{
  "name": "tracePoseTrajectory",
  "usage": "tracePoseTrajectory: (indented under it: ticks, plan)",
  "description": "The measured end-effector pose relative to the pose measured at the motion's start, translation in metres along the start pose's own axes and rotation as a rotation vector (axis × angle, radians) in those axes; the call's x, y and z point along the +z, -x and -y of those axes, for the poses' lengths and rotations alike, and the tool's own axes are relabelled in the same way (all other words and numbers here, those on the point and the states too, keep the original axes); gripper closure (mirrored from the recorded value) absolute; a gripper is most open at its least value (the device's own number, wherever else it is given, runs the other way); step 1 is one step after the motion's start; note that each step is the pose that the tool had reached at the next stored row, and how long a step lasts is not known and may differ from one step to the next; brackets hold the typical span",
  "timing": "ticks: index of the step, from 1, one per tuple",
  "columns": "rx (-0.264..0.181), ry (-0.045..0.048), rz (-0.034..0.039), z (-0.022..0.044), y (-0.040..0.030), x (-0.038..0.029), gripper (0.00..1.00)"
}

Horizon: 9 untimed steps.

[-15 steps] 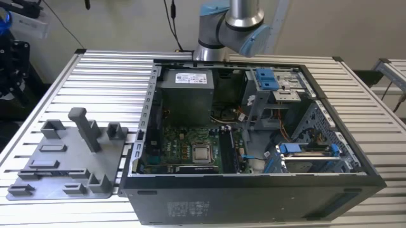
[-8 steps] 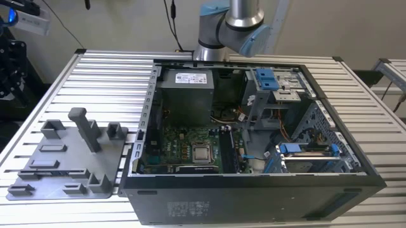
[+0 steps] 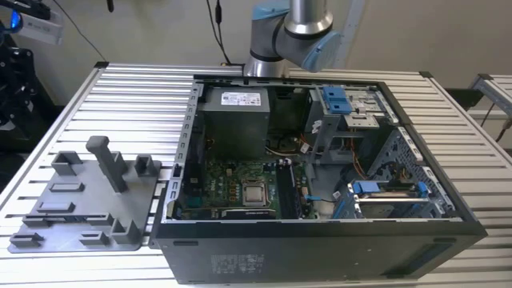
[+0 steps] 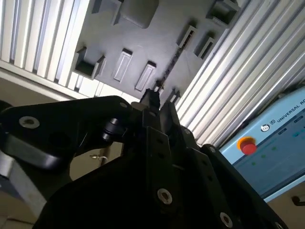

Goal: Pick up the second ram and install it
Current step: 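Pick up the second ram and move it above second insertion slot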

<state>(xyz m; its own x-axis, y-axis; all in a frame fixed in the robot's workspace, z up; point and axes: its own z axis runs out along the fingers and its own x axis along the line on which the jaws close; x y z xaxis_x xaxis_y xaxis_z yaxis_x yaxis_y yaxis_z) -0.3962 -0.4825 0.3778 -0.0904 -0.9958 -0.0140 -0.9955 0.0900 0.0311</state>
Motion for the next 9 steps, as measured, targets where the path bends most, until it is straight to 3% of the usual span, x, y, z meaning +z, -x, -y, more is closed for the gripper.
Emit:
tracePoseTrajectory:
  ticks: [1,3,4,9]
  plan:
    - [0.0,0.0,0.0,0.0,0.0,0.0,0.7]
    - [0.0,0.0,0.0,0.0,0.0,0.0,0.7]
    - [0.0,0.0,0.0,0.0,0.0,0.0,0.64]
    - [-0.005,-0.0003,-0.0003,0.0,-0.0002,0.0021,0.64]
